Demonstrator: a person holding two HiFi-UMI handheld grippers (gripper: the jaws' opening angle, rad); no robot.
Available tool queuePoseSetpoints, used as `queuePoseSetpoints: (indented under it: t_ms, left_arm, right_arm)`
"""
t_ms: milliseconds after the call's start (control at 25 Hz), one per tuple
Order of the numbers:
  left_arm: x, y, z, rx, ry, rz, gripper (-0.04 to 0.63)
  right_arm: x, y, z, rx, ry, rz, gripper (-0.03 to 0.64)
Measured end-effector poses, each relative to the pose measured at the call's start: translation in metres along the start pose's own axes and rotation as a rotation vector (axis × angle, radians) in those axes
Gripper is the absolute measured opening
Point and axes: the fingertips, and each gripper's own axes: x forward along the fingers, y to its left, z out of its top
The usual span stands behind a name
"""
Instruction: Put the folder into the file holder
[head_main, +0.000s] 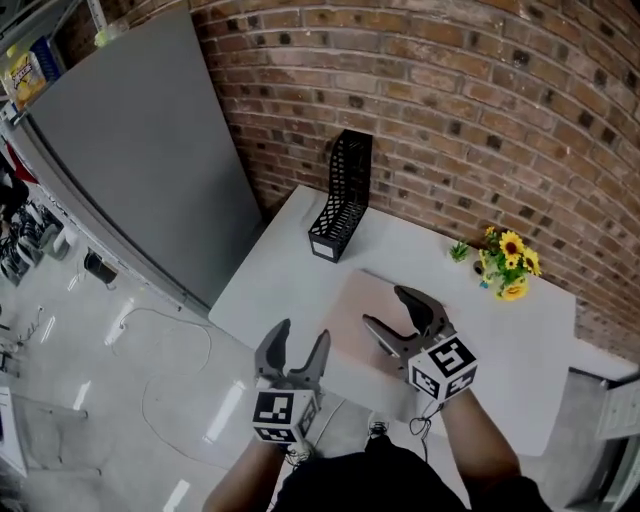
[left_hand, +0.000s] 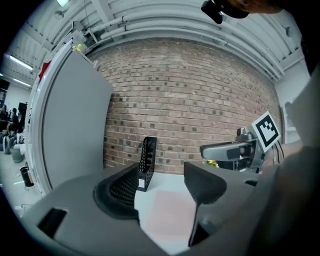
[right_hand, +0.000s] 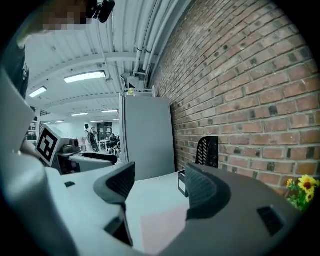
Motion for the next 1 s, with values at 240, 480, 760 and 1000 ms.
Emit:
queuePoseSetpoints:
  t_ms: [240,480,760,1000]
  left_arm:
    - [0.016,-0.004,-0.006,-0.043,0.02,0.092,0.268]
    - [0.022,-0.012,-0.019,-0.083,0.039,0.181,0.268]
    - [0.026,-0.015,-0.045,-0.168,0.085,0.238,0.268]
    - [0.03,-0.01,-0.071,-0.212,0.128,0.262,0.268]
  right_arm:
    - [0.013,-0.024,-0.008,-0.012,0.032,0.098,0.328]
    - [0.018,-0.042,-0.018,-0.018,0.061,0.183,0.336]
    - [0.023,-0.053,-0.033,-0.015,0.107,0.242,0.346]
    - [0.037,-0.058,-0.051,-0.011,0.157,0.268,0.354]
